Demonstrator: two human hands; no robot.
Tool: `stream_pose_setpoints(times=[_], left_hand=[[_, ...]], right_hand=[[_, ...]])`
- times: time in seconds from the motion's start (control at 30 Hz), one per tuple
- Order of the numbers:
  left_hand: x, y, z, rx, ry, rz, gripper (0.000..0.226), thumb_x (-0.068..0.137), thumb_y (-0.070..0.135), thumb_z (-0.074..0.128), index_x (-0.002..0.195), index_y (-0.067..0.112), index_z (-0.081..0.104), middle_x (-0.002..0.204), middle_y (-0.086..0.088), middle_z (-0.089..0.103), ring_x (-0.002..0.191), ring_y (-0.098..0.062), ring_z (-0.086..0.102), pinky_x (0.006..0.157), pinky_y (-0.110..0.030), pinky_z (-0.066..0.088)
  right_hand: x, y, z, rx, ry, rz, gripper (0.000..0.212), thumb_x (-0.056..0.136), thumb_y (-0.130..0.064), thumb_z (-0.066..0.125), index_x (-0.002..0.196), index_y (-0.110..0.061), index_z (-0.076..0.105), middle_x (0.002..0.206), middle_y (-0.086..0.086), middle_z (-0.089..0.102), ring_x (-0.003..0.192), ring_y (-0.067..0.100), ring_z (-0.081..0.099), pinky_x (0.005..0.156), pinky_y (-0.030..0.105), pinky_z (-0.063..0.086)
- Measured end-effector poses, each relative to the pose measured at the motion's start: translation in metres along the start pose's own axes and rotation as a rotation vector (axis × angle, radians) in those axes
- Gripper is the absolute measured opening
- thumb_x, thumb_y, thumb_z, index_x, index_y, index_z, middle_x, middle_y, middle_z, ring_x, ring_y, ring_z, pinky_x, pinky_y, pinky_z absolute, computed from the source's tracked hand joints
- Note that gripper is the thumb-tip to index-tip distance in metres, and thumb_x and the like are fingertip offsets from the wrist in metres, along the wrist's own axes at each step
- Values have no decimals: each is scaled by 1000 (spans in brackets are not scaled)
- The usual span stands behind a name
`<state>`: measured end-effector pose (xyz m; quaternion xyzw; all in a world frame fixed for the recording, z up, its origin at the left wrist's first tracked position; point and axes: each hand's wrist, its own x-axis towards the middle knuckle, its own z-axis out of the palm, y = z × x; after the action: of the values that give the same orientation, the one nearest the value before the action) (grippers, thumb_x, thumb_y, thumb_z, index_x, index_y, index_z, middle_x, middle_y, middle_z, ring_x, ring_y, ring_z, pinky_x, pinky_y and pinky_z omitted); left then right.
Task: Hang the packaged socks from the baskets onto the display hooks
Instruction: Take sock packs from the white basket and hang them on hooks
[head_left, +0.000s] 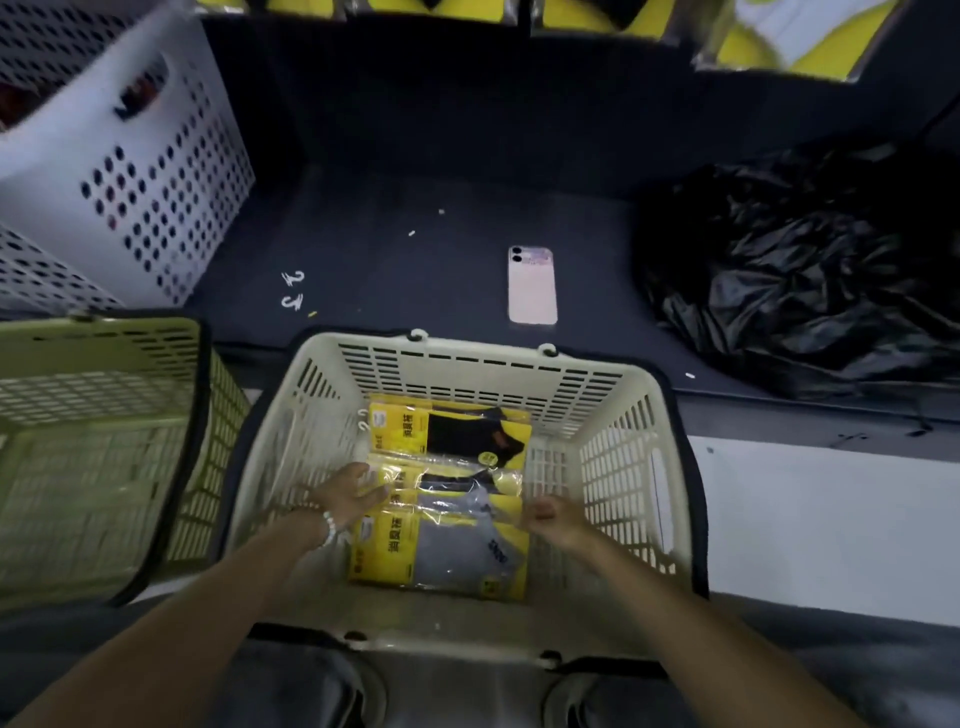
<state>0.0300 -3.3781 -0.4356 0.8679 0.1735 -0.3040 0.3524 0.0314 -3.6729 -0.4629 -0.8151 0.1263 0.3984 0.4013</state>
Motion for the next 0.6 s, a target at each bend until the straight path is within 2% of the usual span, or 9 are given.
stream_pose_setpoints(times=[0.1,0.13,0.23,0.33,0.47,0.53,0.6], left_hand=[[8,-13,13,-62,-11,-68,36,86,16,64,117,3,53,115,-18,61,116,-33,52,79,-21,45],[9,-16,16,-92,0,-71,33,85,12,65,116,4,53,111,-18,61,116,-36,52,78,-20,47],[11,-24,19,-96,-21,-60,58,84,11,66,133,1,37,126,-20,53,109,-37,56,83,-36,49],[13,-27,20,-122,-48,-55,67,81,4,67,136,-1,30,130,-22,49,107,-39,56,83,-43,51],[14,-31,20,-141,-53,-44,71,80,7,70,137,-1,30,132,-21,48,112,-36,54,79,-38,51],[15,-32,20,-145,-37,-34,72,79,8,72,137,-1,31,133,-20,48,117,-34,51,88,-43,49],[14,-31,21,-194,-21,-47,70,78,6,72,136,-2,32,135,-20,46,121,-33,48,93,-45,47]], right_hand=[[7,8,10,0,-36,17,31,88,-24,67,113,-6,64,116,9,65,111,24,59,92,30,48],[8,10,13,11,-50,24,31,88,-19,67,114,-4,63,115,9,65,112,24,59,89,27,47],[11,16,20,33,-48,49,31,84,-7,70,113,1,63,115,17,65,111,30,61,83,28,52],[12,20,25,100,-6,72,30,79,-1,73,107,2,63,114,21,65,108,33,62,81,31,51],[8,19,28,102,-4,105,29,79,-11,75,106,-4,67,108,12,68,102,25,64,85,31,52],[4,17,27,161,-34,99,33,81,-18,74,111,-8,66,106,5,67,99,20,62,78,25,51],[-2,10,23,261,-72,92,34,83,-27,71,114,-14,65,101,-4,65,97,14,60,66,17,45]])
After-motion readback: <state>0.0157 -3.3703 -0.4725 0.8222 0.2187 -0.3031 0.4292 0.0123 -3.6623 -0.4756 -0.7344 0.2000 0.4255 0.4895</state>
